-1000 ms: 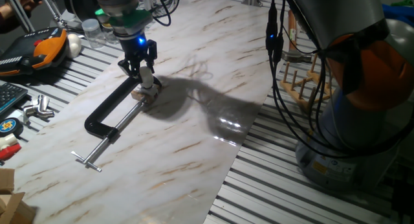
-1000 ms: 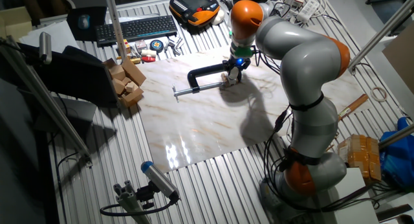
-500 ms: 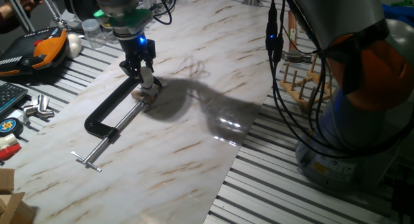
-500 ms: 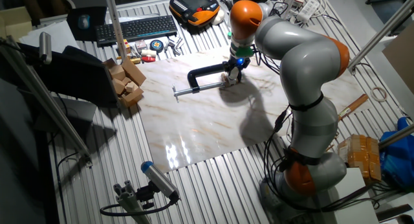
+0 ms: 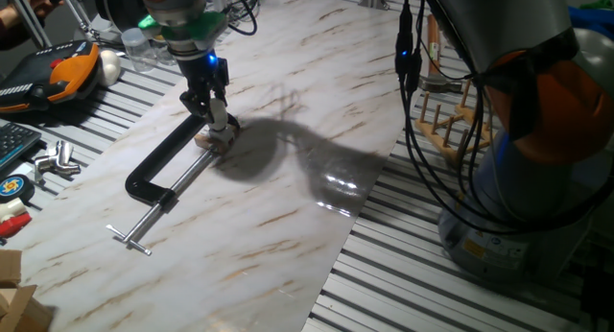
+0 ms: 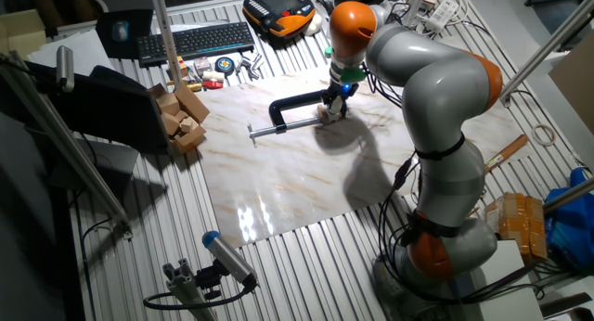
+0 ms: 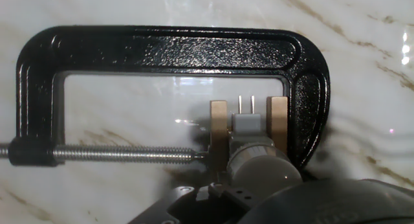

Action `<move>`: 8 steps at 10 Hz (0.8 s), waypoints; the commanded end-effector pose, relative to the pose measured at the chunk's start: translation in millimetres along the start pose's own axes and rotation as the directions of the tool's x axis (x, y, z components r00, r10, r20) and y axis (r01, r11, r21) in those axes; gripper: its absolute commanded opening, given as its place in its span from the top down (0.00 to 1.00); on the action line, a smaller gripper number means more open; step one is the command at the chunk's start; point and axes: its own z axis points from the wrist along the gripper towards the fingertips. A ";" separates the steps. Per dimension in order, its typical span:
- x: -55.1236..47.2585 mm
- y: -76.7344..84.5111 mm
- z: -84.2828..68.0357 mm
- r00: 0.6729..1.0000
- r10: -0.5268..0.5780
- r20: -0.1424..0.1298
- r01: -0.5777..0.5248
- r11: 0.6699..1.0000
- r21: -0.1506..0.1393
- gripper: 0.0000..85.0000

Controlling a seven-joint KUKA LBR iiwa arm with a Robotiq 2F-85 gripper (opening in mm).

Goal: Take out the light bulb by rotating it

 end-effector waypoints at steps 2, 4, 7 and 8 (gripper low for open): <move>0.1 -0.1 -0.2 0.998 -0.059 0.001 0.059 0.998 0.006 1.00; 0.1 -0.2 -0.2 0.993 -0.117 0.007 0.117 0.993 0.006 1.00; 0.1 -0.1 -0.3 0.980 -0.199 0.008 0.199 0.980 0.003 1.00; 0.1 -0.2 -0.1 0.975 -0.223 0.013 0.223 0.975 0.005 1.00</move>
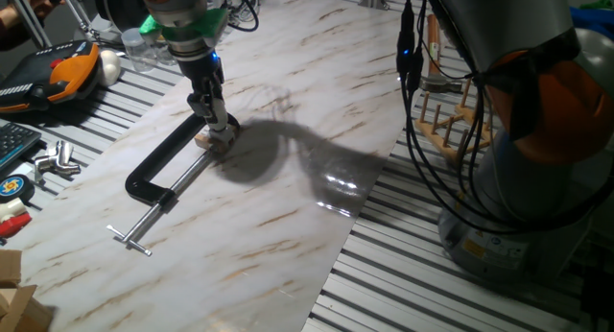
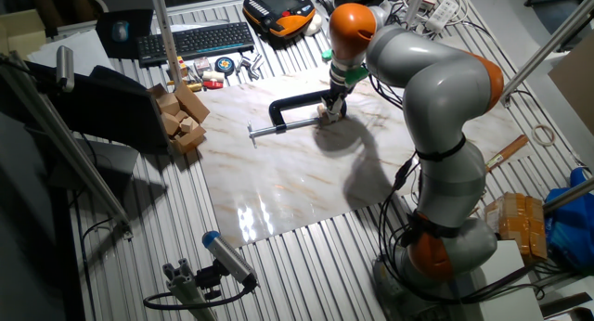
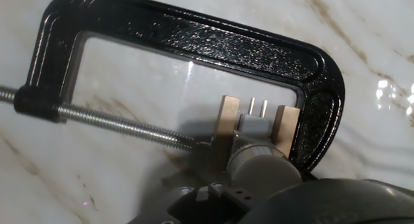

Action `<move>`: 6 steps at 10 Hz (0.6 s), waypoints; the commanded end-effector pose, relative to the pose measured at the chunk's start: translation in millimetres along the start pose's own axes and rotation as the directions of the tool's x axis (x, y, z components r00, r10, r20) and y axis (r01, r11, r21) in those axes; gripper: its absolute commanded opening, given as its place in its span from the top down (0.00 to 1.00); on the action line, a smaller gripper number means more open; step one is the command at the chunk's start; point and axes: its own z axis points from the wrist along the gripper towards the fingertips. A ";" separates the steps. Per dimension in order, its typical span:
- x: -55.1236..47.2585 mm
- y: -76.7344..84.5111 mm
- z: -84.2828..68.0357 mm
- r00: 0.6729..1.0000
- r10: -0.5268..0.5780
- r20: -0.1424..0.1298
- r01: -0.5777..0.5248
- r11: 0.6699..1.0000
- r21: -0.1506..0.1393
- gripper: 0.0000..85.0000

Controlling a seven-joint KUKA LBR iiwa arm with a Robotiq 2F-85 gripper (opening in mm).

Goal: Take out the light bulb by rotating it

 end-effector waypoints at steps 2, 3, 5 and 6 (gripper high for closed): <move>0.0 0.1 0.3 0.999 -0.039 0.003 0.039 0.999 -0.004 1.00; -0.1 0.0 0.6 0.998 -0.060 0.003 0.060 0.998 -0.007 1.00; -0.1 0.1 0.7 0.995 -0.097 0.004 0.097 0.995 -0.010 1.00; -0.2 0.1 0.6 0.994 -0.112 0.004 0.112 0.994 -0.010 1.00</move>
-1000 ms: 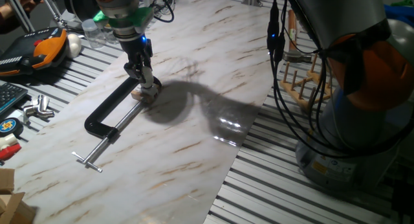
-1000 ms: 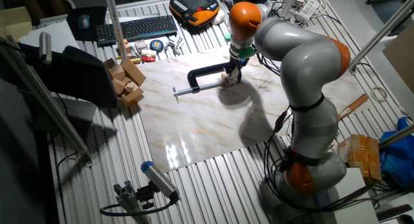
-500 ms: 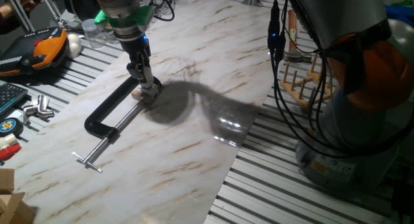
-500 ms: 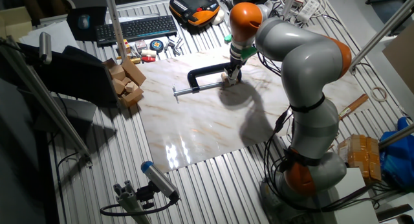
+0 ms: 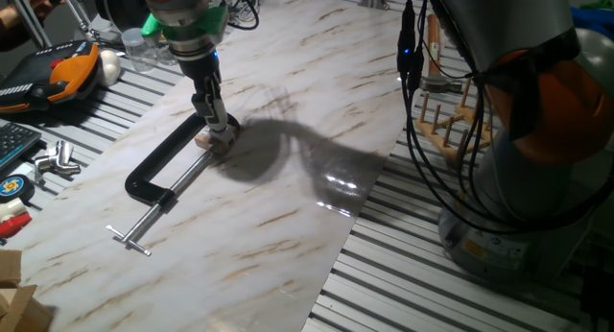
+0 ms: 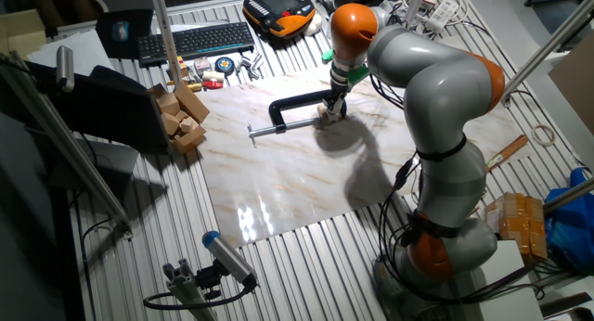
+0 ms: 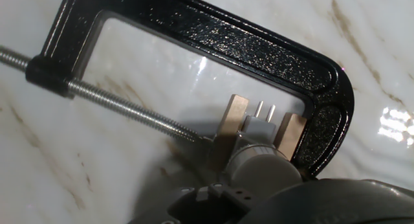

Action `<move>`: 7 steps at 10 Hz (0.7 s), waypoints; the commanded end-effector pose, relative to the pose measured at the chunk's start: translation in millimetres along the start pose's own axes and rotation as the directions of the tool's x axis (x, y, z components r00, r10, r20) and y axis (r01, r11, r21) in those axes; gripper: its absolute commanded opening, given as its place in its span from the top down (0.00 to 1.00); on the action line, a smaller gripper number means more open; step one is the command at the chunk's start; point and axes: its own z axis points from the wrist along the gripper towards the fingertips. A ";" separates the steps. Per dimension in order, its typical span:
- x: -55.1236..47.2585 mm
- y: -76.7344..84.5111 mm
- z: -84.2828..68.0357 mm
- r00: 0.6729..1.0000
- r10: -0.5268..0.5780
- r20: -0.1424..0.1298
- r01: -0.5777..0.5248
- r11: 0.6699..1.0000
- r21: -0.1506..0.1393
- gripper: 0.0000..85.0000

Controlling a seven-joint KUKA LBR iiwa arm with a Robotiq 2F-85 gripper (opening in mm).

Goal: Take out the light bulb by rotating it

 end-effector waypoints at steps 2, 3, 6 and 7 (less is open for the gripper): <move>-0.1 -0.1 -0.1 1.000 -0.028 0.002 0.028 1.000 0.003 1.00; -0.1 -0.1 0.0 1.000 -0.028 0.007 0.028 1.000 0.000 1.00; -0.2 -0.2 0.5 1.000 -0.030 0.011 0.030 1.000 -0.003 1.00; -0.2 -0.2 0.6 0.999 -0.030 0.012 0.030 1.000 -0.003 1.00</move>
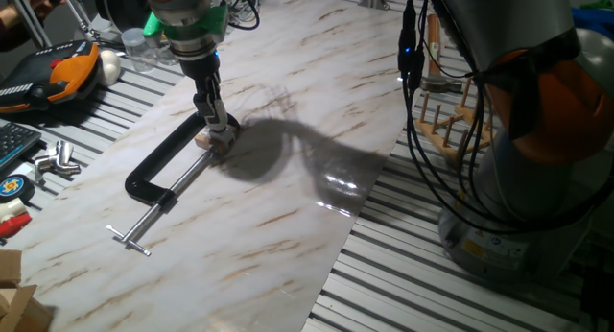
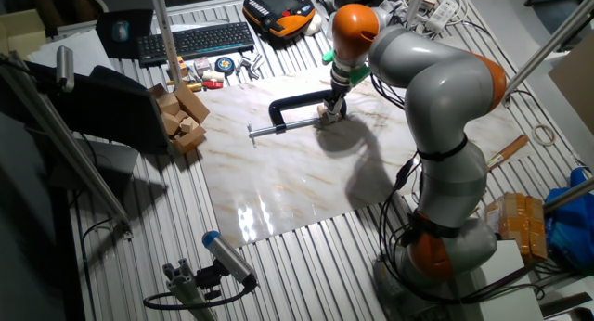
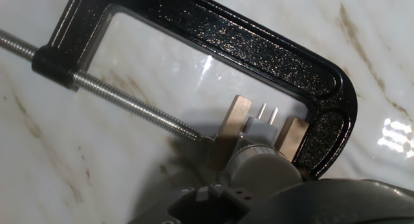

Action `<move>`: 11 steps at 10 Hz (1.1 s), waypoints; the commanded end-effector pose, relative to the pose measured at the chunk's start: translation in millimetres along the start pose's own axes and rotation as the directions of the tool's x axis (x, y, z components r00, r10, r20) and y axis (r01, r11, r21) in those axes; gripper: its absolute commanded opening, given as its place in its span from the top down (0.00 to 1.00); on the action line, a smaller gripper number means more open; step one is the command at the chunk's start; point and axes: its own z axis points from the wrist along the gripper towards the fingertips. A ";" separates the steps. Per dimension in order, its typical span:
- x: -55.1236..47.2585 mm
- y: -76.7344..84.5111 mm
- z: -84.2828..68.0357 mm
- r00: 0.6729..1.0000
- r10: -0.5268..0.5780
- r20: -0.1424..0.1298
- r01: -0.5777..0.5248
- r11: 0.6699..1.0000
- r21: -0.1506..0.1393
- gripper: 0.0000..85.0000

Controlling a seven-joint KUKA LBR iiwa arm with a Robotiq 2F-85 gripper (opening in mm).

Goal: Take out the light bulb by rotating it

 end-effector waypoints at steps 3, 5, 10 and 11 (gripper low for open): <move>0.1 0.1 0.4 1.000 0.000 0.005 0.000 1.000 0.002 1.00; 0.4 0.4 1.5 1.000 0.000 0.013 0.000 1.000 0.023 0.80; 0.3 0.4 3.4 1.000 0.000 0.019 0.000 1.000 0.018 0.60; 0.3 0.5 3.3 1.000 0.006 0.024 -0.006 1.000 0.015 0.60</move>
